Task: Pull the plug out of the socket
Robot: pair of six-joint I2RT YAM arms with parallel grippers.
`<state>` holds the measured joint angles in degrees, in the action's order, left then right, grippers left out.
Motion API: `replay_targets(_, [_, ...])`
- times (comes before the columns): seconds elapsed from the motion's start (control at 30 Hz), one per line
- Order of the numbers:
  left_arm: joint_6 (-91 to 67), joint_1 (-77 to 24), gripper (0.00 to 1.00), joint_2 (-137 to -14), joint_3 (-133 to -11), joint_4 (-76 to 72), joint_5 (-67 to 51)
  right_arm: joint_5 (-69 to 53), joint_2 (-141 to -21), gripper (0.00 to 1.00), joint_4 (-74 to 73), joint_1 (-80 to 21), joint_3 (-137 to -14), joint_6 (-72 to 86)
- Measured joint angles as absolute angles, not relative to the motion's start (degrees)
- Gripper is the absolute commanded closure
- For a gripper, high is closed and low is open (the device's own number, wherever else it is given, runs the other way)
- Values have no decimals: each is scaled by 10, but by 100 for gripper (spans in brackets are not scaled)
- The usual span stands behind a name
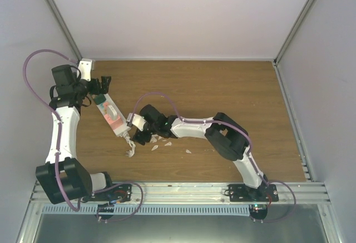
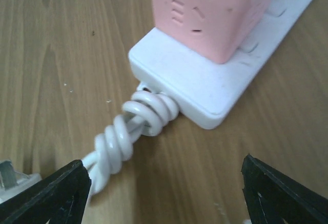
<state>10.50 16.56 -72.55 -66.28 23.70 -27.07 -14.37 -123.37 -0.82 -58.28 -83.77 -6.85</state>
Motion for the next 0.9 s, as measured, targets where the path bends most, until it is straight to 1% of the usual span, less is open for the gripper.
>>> replay_targets(0.17, [105,166,1,-726,-662,235,-265,-140,-1256,26,-2,-601,-848,-41])
replay_targets(0.4, [105,166,1,-726,-661,233,-262,-139,-1288,35,5,-613,-871,-11])
replay_targets(0.53, [105,166,1,-726,-658,232,-258,-127,-1302,46,12,-618,-882,-2])
replay_targets(0.73, [105,166,1,-726,-658,232,-256,-111,-1304,68,17,-625,-882,-5])
replay_targets(0.9, [105,166,1,-726,-658,231,-256,-105,-1303,78,18,-621,-880,-21])
